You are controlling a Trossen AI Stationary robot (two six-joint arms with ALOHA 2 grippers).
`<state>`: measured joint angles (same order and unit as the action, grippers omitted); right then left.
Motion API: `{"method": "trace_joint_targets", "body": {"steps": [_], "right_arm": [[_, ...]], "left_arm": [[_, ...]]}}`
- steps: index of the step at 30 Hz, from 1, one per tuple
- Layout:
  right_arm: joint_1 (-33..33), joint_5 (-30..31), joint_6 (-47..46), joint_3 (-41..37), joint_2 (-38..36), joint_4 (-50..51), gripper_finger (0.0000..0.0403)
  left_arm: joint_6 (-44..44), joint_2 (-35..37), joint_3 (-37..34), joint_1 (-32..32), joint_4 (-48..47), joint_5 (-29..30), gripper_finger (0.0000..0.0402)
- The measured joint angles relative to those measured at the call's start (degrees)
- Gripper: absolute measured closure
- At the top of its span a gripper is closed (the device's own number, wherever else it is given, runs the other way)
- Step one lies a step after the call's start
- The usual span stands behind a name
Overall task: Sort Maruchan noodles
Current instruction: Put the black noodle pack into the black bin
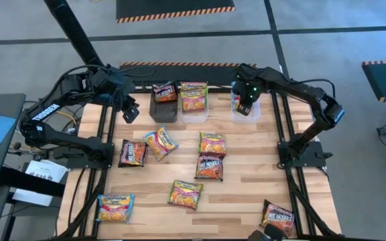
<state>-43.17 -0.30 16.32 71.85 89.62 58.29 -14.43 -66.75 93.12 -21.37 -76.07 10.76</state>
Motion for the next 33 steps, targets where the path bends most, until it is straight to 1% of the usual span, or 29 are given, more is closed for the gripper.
{"method": "trace_joint_targets", "body": {"steps": [3, 7, 12, 14, 21, 25, 29, 33], "right_arm": [[1.59, 0.02, -0.49, 0.0, 0.0, 0.03, 0.0246], [3.52, 0.0, -1.33, 0.0, 0.0, 0.26, 0.021], [5.98, 0.02, -2.98, 0.0, 0.0, 1.1, 0.0184], [6.93, 0.02, -4.3, 0.0, 0.0, 1.92, 0.018], [10.27, 0.02, -8.84, -0.02, 0.0, 4.24, 0.018], [12.3, 0.0, -10.01, -0.02, 0.0, 4.74, 0.018], [13.97, -0.04, -11.67, -0.02, 0.0, 4.71, 0.0181], [15.87, -0.47, -15.3, -0.02, 0.02, 4.73, 0.0181]], "left_arm": [[-1.57, -0.01, 0.0, -0.02, 0.0, 0.23, 0.0268], [-5.81, -0.01, 0.0, -0.02, -0.13, 0.91, 0.0248], [-12.47, -0.01, 0.0, 0.04, -2.9, -3.53, 0.0244], [-14.29, -0.01, 0.0, 0.5, -4.65, -4.52, 0.0244], [-21.86, -0.01, 0.0, 3.38, -7.72, -4.42, 0.0244], [-22.95, -0.01, 0.0, 5.58, -8.89, -4.66, 0.0244], [-23.63, -0.01, -0.06, 6.21, -10.83, -7.27, 0.0241], [-27.48, 0.02, -3.84, 6.21, -10.94, -9.55, 0.0229]]}}
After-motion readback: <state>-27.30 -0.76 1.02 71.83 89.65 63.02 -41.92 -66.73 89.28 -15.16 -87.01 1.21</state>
